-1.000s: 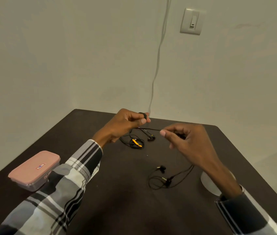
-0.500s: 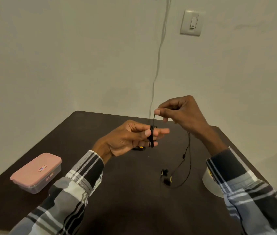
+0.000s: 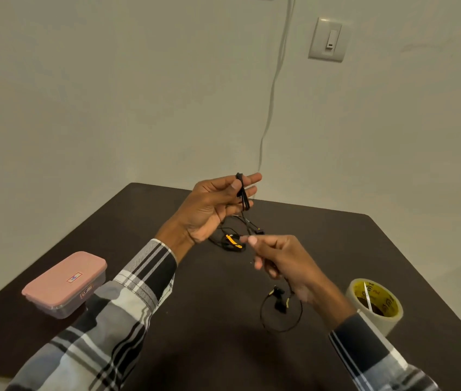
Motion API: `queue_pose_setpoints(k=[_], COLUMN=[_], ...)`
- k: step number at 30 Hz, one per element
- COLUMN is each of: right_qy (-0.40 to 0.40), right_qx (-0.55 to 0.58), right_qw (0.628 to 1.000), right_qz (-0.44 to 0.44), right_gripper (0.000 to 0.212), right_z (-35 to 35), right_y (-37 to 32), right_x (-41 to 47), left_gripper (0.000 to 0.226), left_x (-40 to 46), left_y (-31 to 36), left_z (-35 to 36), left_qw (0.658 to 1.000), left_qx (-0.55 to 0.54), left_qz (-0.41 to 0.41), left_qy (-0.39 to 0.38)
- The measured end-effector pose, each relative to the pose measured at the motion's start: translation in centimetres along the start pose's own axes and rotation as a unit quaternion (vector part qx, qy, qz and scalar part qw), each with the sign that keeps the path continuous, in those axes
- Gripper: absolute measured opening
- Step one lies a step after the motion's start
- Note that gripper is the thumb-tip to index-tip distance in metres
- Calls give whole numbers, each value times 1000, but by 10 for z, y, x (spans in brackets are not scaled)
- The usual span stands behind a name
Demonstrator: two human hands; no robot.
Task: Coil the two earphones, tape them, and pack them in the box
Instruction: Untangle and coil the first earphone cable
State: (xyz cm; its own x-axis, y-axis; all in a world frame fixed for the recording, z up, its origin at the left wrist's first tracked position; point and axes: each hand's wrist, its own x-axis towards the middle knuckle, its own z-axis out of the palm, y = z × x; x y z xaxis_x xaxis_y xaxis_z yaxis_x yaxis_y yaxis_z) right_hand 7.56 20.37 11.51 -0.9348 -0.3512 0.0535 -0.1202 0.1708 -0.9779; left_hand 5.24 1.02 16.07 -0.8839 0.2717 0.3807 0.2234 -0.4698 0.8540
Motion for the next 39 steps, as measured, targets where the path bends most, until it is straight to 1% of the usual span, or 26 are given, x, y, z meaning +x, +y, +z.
queue_pose_setpoints(k=[2, 5, 7, 9, 11, 14, 20, 23, 26, 29, 32, 33, 35, 37, 39], right_qy=[12, 17, 22, 31, 41, 39, 56, 44, 23, -2, -10, -14, -23, -22, -26], right_qx=[-43, -119, -197, -244, -265, -283, -295, -239, -162, -83, -6, 18, 49, 49, 21], right_qw=[999, 992, 977, 964, 956, 946, 933, 947, 970, 989, 997, 998, 998, 998, 999], right_qz=[-13, -47, -75, -100, -122, -151, -200, -210, -180, -124, -73, -61, -44, -24, -11], right_gripper=[23, 19, 18, 17, 14, 13, 14, 14, 17, 25, 16, 17, 27, 32, 31], right_z=[-1, -8, -16, -26, -34, -44, -55, -54, -52, -48, -37, -32, -23, -15, -8], right_y=[2, 0, -7, -18, -33, -57, -89, -95, -90, -72, -43, -33, -16, -3, 6], right_x=[-7, -14, -17, -18, -18, -16, 2, 10, 18, 29, 37, 38, 37, 30, 20], left_gripper=[32, 23, 19, 17, 16, 20, 21, 19, 24, 19, 17, 16, 17, 18, 20], left_x=[4, 7, 7, 7, 6, 3, -9, -17, -23, -27, -26, -24, -21, -17, -13], left_y=[-1, -5, -9, -14, -18, -20, -15, -14, -14, -10, -5, -4, -2, 1, 3], left_z=[-8, -17, -21, -24, -24, -20, -8, -2, 3, 9, 12, 12, 12, 8, 3], left_qw=[998, 986, 970, 952, 943, 939, 943, 943, 953, 962, 970, 973, 976, 983, 989], left_qx=[50, 157, 239, 303, 331, 333, 282, 239, 145, 33, -48, -70, -97, -96, -88], left_qz=[-1, -8, -14, -24, -39, -73, -117, -136, -125, -86, -40, -28, -9, 8, 17], left_qy=[36, 60, 48, 28, 3, -49, -129, -188, -233, -256, -235, -220, -193, -158, -119])
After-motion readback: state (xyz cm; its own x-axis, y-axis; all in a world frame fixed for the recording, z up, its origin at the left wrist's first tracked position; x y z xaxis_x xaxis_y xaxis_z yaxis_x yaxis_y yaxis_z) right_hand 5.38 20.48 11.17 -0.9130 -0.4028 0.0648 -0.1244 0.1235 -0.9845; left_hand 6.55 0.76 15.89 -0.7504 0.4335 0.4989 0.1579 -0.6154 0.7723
